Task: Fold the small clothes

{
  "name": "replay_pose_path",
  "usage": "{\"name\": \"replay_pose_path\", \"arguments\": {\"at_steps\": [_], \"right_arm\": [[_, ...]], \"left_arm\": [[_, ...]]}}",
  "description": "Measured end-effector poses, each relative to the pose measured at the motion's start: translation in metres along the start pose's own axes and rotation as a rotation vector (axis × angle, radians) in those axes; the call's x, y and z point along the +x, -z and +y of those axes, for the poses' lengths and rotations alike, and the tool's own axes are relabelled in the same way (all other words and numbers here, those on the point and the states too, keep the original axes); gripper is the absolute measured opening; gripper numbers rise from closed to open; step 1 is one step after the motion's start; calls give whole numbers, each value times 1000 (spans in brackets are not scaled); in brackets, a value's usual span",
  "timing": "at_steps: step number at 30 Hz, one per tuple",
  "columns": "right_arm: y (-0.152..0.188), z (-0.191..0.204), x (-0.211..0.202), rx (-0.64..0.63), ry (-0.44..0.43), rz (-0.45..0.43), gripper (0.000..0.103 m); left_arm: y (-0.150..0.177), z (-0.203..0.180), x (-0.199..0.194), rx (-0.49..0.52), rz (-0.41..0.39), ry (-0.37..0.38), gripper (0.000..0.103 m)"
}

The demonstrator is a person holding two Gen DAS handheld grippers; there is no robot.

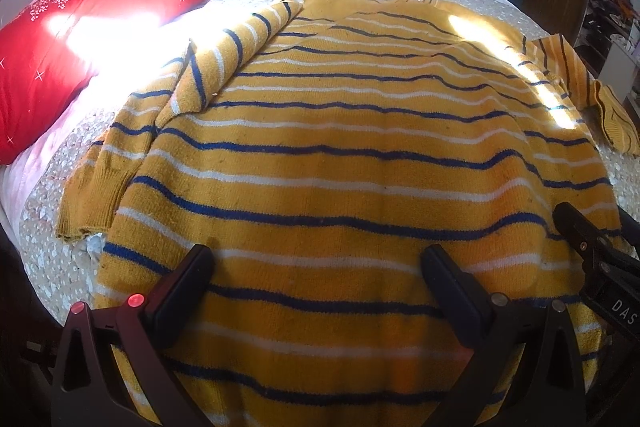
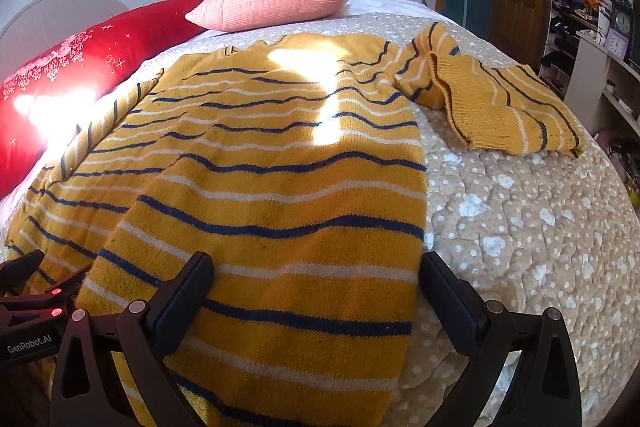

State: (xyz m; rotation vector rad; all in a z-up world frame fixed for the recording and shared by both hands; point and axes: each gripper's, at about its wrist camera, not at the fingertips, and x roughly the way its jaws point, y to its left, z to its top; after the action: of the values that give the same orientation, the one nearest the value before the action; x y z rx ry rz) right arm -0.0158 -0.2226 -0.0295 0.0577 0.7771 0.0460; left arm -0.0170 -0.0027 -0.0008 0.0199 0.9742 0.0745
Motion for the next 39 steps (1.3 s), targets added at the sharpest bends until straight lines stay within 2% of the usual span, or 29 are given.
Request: {"name": "replay_pose_path", "arguments": {"at_steps": [9, 14, 17, 21, 24, 27, 30, 34, 36, 39], "right_arm": [[3, 0, -2, 28, 26, 14, 103], [-1, 8, 4, -22, 71, 70, 103], [-4, 5, 5, -18, 48, 86, 103], [4, -1, -2, 9, 11, 28, 103], [2, 0, -4, 1, 4, 49, 103], [1, -6, -11, 5, -8, 53, 96], [-2, -17, -18, 27, -23, 58, 82], [-8, -48, -29, 111, -39, 47, 80], [-10, -67, -33, 146, -6, 47, 80], [-17, -84, -32, 95, 141, 64, 80]], "left_arm": [[-2, 0, 0, 2, 11, 6, 103], [-2, 1, 1, 1, 14, 2, 103], [-1, 2, 0, 0, 1, 1, 103], [1, 1, 0, -1, -6, 3, 103], [1, 1, 0, -1, -6, 1, 103], [3, 1, 0, -2, -8, -3, 103], [3, 1, 0, -4, -7, -4, 103], [3, 0, 0, -4, -7, -6, 103], [3, -1, 0, -5, -6, -5, 103], [2, 0, 0, -5, -9, -8, 103]]}}
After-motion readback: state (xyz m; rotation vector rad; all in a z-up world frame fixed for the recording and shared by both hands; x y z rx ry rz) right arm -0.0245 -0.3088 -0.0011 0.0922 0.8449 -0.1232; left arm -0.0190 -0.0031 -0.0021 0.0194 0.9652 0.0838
